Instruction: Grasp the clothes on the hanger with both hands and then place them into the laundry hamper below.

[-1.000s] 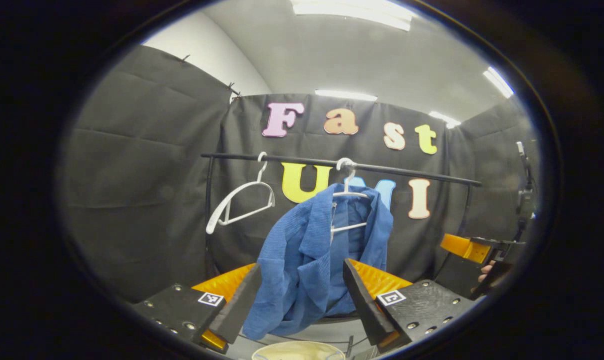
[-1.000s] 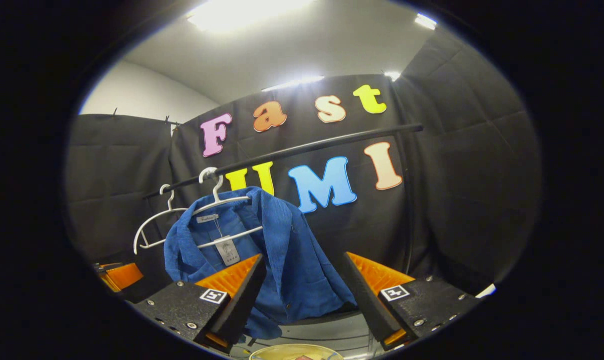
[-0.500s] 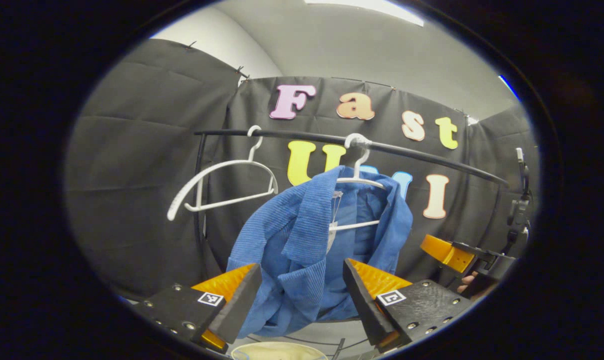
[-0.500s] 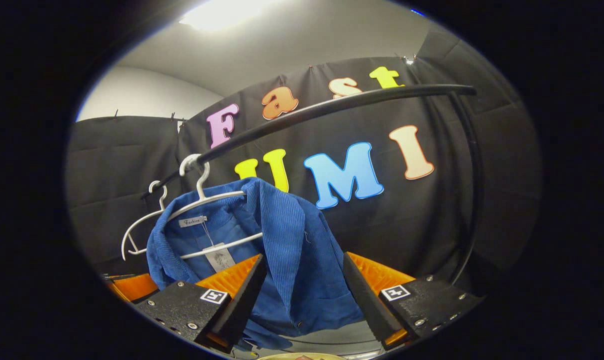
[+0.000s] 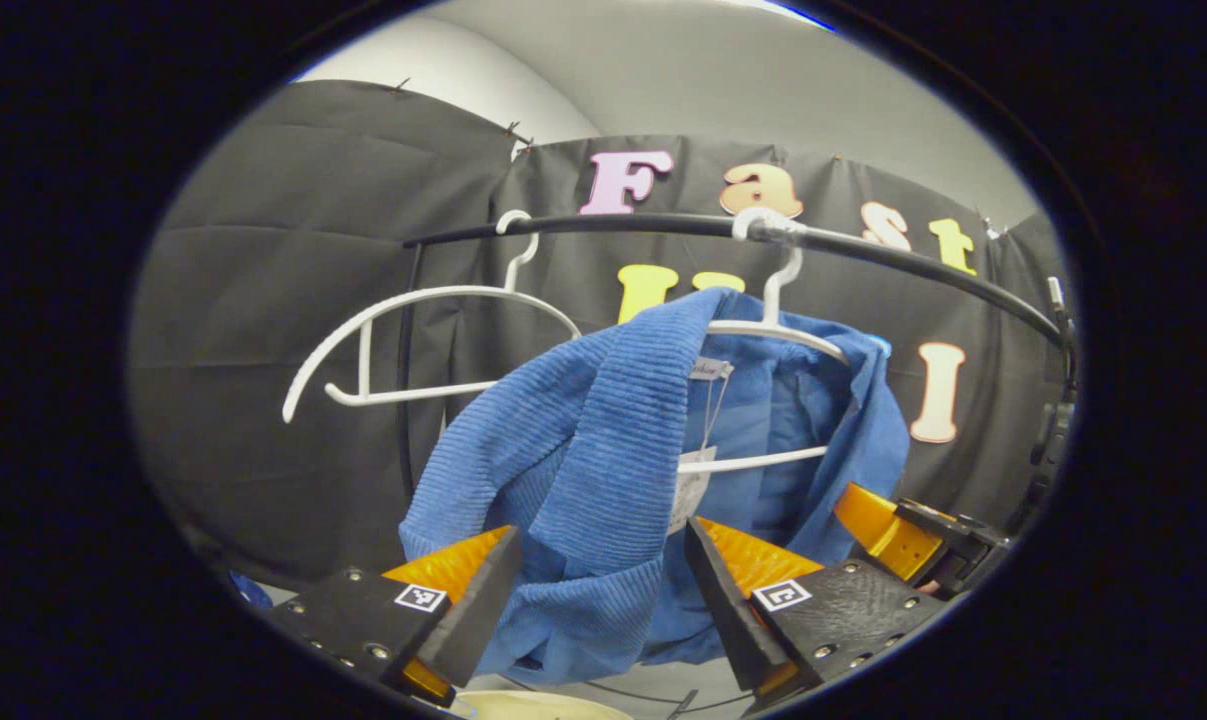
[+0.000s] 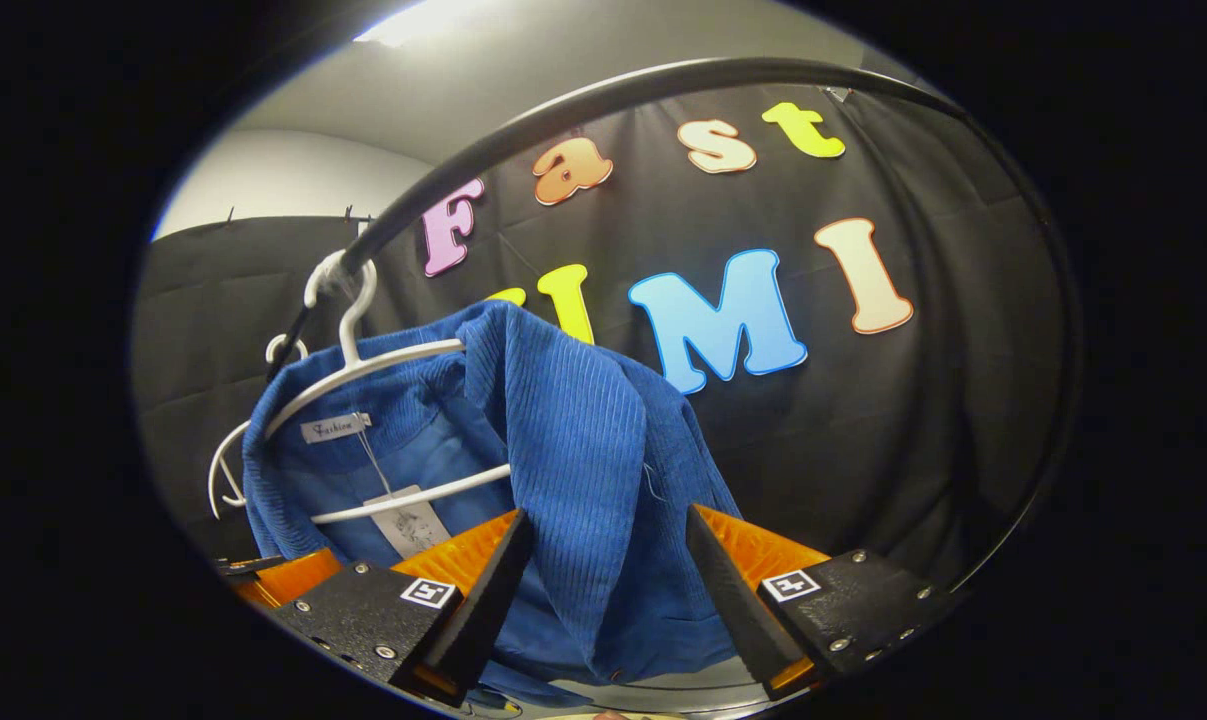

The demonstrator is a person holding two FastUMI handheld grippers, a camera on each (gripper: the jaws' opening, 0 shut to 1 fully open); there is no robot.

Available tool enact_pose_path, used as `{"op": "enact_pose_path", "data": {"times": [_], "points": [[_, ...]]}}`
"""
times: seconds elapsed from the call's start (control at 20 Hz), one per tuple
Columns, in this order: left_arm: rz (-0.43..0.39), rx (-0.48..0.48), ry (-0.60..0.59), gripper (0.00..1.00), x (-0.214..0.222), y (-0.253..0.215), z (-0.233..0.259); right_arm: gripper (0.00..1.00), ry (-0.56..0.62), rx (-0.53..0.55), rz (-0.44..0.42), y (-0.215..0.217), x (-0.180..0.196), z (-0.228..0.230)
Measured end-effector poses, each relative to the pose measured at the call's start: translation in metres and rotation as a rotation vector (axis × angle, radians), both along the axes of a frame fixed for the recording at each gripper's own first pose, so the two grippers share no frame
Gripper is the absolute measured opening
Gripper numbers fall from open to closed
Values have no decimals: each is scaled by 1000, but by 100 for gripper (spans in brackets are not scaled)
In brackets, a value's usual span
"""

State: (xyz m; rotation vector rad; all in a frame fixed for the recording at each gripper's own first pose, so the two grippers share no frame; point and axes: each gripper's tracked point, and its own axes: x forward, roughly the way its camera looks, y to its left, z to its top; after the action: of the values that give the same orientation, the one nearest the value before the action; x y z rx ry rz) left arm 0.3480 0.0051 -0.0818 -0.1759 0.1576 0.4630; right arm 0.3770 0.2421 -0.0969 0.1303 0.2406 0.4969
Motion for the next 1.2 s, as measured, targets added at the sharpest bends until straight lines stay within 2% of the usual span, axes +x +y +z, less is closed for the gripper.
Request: {"op": "enact_pose_path", "data": {"times": [0.15,0.2,0.25,0.45,0.55,0.6,0.65,0.7,0.75,0.8,0.85,0.9,1.0,1.1,1.2], "points": [[43,-4,9,93,9,8,-6,95,12,25,-8,11,20,-1],[55,-5,7,93,9,11,-8,91,9,28,-18,11,26,-3],[64,-7,5,93,11,13,-9,95,9,31,-22,11,31,-4],[66,-20,-7,93,8,13,-8,95,64,58,75,21,5,-9],[41,-21,-33,94,6,9,-2,95,38,23,96,19,-3,-10],[35,-21,-41,93,4,7,1,99,29,10,105,21,-5,-10],[37,-17,-44,93,3,8,3,90,23,-1,109,24,-4,-10],[40,-12,-42,93,4,9,2,90,14,-17,101,26,1,-12],[47,-7,-37,93,6,10,2,95,1,-33,78,24,9,-12],[58,-2,-30,93,7,12,0,90,-12,-38,53,22,19,-13],[65,0,-24,93,9,14,-2,95,-15,-36,40,22,27,-13],[67,1,-20,93,14,16,-4,94,-12,-35,36,24,31,-16],[75,-1,-15,73,18,20,-6,95,-17,-33,37,21,35,-16],[82,0,-19,54,17,23,-4,88,-37,-48,35,15,35,-15],[69,-8,-51,34,13,23,2,60,-87,-69,-19,1,39,-7]]}}
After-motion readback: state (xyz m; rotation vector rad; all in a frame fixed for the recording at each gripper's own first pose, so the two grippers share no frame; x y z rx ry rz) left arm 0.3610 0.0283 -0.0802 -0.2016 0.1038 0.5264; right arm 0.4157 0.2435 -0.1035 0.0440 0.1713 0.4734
